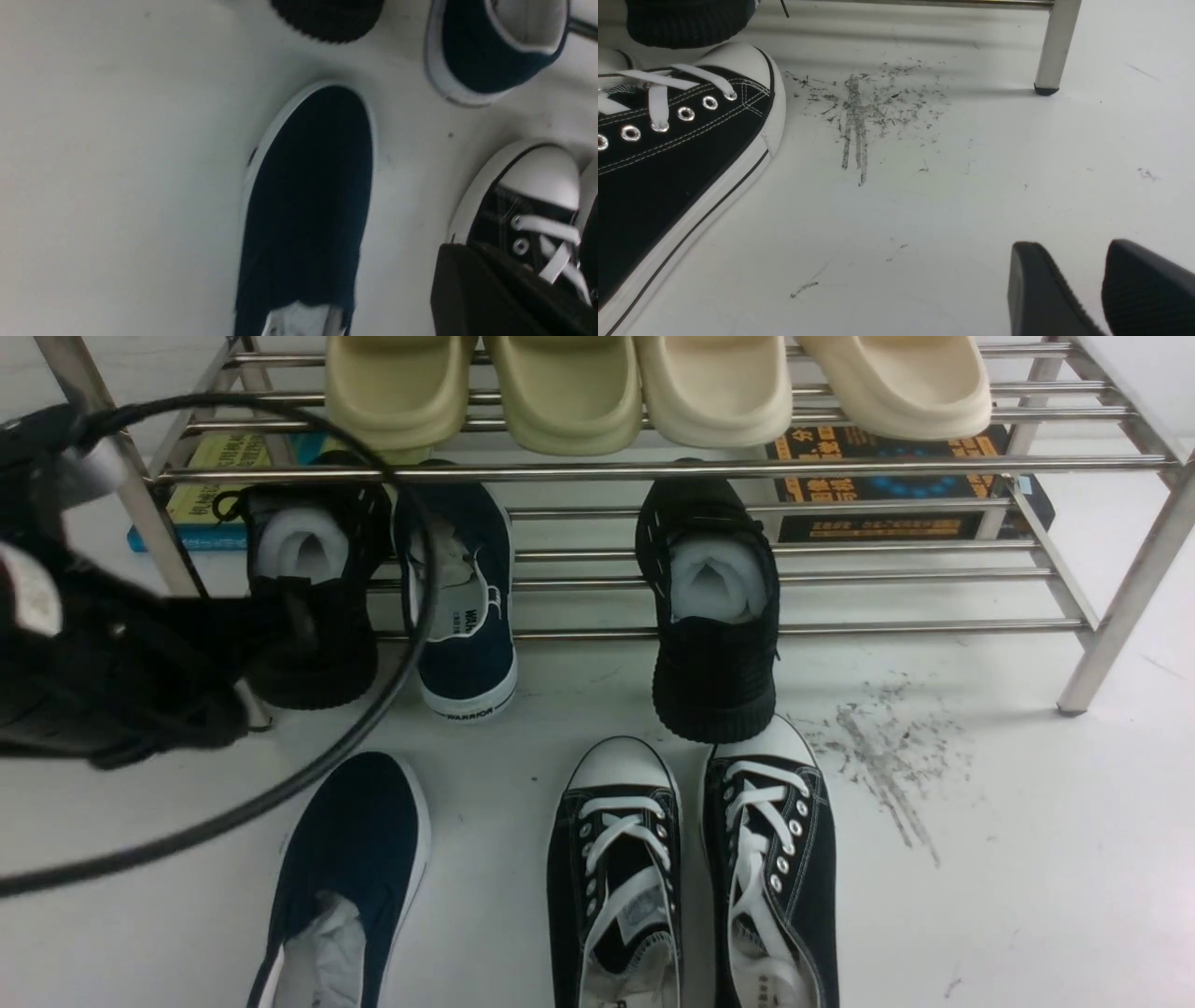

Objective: Take the shoes off the shelf with your hand on the white table.
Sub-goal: 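Grasp the leftmost shoe on the bottom shelf of the shoe rack with the left gripper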

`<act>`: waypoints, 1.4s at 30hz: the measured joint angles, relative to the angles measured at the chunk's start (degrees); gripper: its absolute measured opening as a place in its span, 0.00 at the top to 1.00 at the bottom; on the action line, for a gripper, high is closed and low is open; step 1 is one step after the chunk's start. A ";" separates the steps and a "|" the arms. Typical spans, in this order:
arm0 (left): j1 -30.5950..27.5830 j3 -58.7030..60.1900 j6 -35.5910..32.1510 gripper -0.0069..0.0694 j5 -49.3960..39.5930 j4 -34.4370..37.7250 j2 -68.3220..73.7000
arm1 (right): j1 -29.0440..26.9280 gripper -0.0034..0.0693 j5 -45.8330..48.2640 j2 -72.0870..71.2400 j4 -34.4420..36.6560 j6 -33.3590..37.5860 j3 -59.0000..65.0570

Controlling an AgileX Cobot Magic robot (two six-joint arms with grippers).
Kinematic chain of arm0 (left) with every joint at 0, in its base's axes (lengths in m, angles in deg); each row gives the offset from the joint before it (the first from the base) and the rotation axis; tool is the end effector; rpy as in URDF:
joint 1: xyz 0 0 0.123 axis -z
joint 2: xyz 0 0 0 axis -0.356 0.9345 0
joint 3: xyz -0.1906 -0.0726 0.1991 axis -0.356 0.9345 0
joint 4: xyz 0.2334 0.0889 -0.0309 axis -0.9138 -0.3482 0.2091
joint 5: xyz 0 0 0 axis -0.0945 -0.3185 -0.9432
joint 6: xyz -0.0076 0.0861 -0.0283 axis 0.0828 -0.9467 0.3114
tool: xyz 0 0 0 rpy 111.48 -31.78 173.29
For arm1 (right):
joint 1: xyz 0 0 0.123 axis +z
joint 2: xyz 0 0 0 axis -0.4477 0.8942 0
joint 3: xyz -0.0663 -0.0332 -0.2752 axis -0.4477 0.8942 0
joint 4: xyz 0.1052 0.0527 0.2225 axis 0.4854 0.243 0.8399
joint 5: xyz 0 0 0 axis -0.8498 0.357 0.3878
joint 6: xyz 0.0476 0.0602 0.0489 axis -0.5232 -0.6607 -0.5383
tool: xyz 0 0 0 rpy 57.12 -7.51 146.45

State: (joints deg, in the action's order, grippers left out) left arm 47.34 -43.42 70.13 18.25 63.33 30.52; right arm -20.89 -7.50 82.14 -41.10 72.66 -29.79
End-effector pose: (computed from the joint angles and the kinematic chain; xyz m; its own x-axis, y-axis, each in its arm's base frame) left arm 0.2134 -0.0903 0.3531 -0.7750 -0.2718 -0.5706 -0.1359 0.9534 -0.2695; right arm 0.0514 0.0079 0.1740 -0.3071 0.0223 -0.9514 -0.1117 0.9920 0.0593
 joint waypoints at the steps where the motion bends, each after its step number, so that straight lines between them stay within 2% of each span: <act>1: 0.00 -0.22 0.00 0.91 0.31 0.00 0.48 | 0.00 0.63 0.00 0.00 0.00 0.00 0.00; 6: 0.00 -6.54 0.30 0.86 4.97 0.06 12.13 | 0.00 0.63 0.00 0.00 0.00 0.00 0.00; 13: 0.00 -12.58 1.45 0.71 8.80 -1.51 22.67 | 0.00 0.63 0.00 0.00 0.00 0.00 0.00; 17: 0.00 -13.49 3.07 0.58 12.62 -5.91 26.76 | 0.00 0.63 0.00 0.00 0.00 0.00 0.00; 19: 0.00 -13.54 4.48 0.55 13.90 -7.89 27.49 | 0.00 0.63 0.00 0.00 0.00 0.00 0.00; 30: 0.00 -13.60 15.91 0.54 16.67 -18.67 32.44 | 0.00 0.63 0.00 0.00 0.00 0.00 0.00; 37: 0.00 -13.60 17.87 0.54 18.67 -21.66 35.05 | 0.00 0.63 0.00 0.00 0.00 0.00 0.00; 42: 0.00 -13.60 18.89 0.59 20.04 -22.08 37.17 | 0.00 0.63 0.00 0.00 0.00 0.00 0.00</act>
State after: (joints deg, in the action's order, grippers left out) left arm 47.34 -57.02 89.02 38.28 41.25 67.70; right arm -20.89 -7.50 82.14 -41.10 72.66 -29.79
